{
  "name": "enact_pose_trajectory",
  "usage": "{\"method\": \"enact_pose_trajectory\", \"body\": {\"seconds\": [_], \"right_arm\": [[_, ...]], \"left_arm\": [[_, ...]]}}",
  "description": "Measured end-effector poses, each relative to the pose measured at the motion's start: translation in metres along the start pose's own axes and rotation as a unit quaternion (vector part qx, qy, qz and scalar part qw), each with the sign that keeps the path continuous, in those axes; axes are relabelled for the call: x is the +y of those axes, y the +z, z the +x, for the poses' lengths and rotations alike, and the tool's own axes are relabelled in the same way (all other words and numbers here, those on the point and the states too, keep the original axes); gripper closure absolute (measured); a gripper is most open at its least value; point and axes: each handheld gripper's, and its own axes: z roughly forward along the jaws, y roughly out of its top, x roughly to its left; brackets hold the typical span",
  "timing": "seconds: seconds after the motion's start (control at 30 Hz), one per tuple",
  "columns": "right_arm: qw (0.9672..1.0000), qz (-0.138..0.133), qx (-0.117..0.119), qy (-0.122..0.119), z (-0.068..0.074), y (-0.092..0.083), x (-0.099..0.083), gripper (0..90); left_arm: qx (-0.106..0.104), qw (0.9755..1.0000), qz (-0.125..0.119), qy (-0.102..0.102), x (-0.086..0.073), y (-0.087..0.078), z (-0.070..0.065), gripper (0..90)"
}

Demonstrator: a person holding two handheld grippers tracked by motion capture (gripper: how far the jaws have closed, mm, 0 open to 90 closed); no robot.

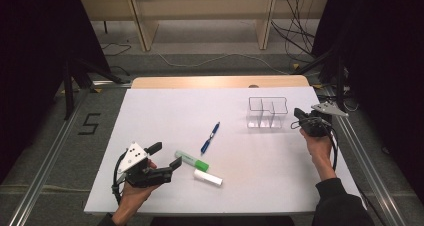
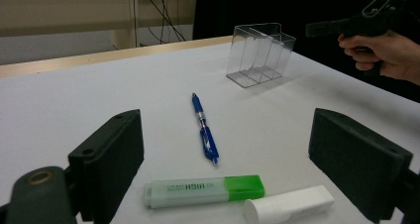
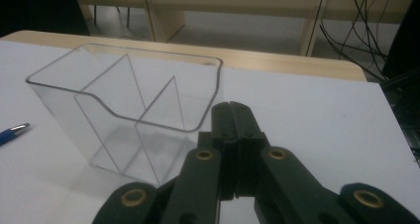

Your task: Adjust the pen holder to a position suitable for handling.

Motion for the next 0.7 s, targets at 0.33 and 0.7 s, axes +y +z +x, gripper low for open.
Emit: {"method": "enact_pose_trajectory", "body": {"seconds": [0.33, 0.7], "right_arm": [[0.9996, 0.028, -0.004, 0.008, -0.008, 0.023, -0.010, 90.0], [0.9992, 0.036, 0.007, 0.014, -0.011, 0.038, -0.014, 90.0]], "left_arm": [[-0.003, 1.0000, 0.000, -0.003, 0.000, 0.000, 0.001, 13.1], [-0.003, 1.0000, 0.003, -0.005, -0.001, 0.001, 0.001, 13.1]]}}
